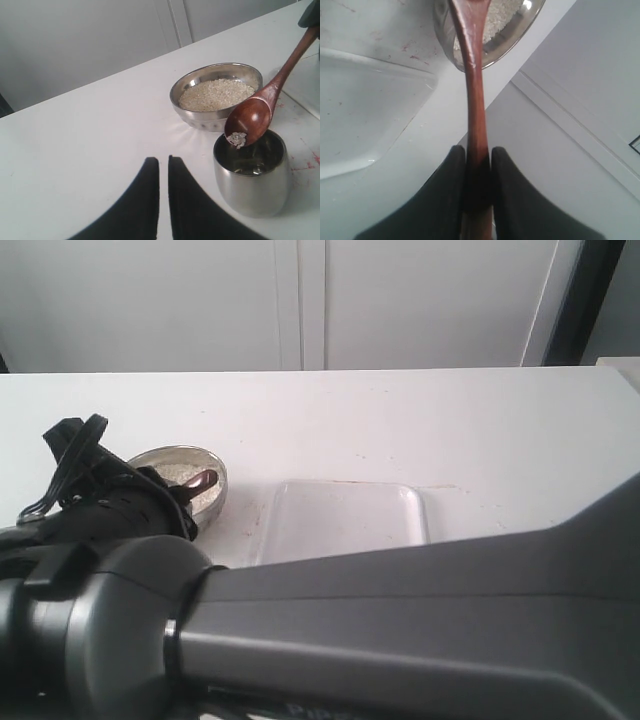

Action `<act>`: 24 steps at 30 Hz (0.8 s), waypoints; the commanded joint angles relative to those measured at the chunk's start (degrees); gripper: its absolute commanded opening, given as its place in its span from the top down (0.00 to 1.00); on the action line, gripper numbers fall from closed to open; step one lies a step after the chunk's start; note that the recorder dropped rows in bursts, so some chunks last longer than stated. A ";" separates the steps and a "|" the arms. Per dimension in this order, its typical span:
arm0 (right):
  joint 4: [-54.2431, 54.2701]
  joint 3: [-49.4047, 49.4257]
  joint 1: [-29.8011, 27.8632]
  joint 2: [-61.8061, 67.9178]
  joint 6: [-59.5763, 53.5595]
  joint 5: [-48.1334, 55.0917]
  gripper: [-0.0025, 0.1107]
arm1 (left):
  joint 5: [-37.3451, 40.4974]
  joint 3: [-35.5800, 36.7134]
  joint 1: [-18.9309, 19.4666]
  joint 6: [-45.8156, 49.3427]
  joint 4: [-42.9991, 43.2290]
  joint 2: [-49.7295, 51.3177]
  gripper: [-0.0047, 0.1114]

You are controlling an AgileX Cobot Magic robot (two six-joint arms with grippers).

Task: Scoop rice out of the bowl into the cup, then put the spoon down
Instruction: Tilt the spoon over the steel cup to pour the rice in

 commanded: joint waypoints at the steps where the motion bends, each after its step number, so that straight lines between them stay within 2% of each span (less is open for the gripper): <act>1: -0.96 0.28 0.75 -0.44 1.26 0.29 0.98 | -0.34 -0.18 -0.16 -0.08 -0.39 -0.05 0.84; 11: -1.04 0.28 1.56 -1.61 0.62 0.29 0.98 | -0.34 -0.18 -0.16 -0.08 -0.39 -0.05 0.84; 24: 1.92 1.54 -0.05 -3.59 -2.76 0.29 0.98 | -0.34 -0.18 -0.16 -0.08 -0.39 -0.05 0.84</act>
